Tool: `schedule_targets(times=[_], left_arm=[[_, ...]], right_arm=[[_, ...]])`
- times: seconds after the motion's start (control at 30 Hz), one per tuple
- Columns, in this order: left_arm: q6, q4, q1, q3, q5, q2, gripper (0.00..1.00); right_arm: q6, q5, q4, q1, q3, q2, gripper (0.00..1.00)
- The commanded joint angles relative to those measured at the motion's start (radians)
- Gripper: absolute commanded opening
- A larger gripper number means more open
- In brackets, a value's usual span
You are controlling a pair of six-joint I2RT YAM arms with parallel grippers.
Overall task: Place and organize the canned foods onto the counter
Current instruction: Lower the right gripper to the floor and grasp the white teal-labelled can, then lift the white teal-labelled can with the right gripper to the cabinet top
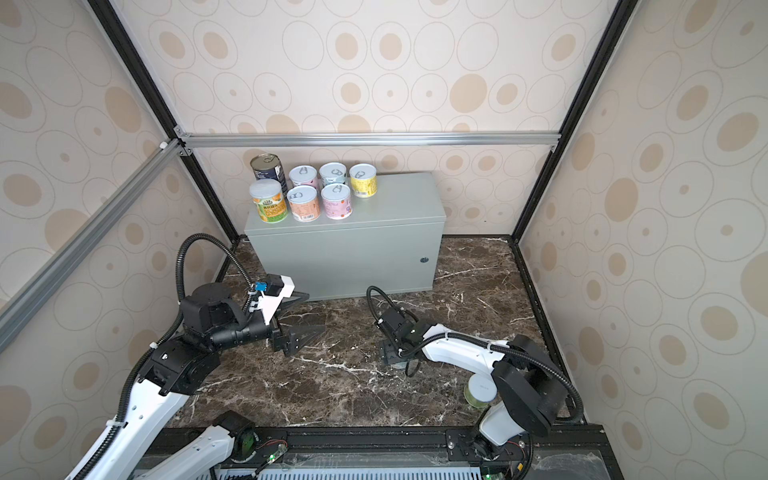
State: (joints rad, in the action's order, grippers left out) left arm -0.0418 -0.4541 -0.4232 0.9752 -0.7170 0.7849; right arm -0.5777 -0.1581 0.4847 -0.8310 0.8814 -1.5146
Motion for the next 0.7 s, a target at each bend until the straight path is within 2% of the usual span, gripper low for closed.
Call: schedule_targets(times=[0.0,0.2,0.4,0.53,0.67], left_arm=[[-0.032,-0.022,-0.003,0.046,-0.021,-0.006,0.98],[-0.033,-0.023,-0.003,0.051,-0.013,-0.001,0.98],[-0.038,-0.034,-0.002,0.068,-0.005,0.012,0.98],[-0.037,-0.029,-0.003,0.089,0.050,0.011,0.98],[-0.028,-0.017,-0.003,0.110,0.148,0.007,0.98]], right_arm=[[0.008,-0.031,-0.008,-0.008,-0.006,-0.004,0.81],[0.055,-0.097,0.055,-0.024,0.030,0.053,0.68],[0.183,-0.156,0.202,-0.022,0.189,0.201,0.60],[0.318,-0.156,0.326,0.007,0.410,0.237,0.59],[0.440,-0.070,0.415,0.094,0.703,0.164,0.59]])
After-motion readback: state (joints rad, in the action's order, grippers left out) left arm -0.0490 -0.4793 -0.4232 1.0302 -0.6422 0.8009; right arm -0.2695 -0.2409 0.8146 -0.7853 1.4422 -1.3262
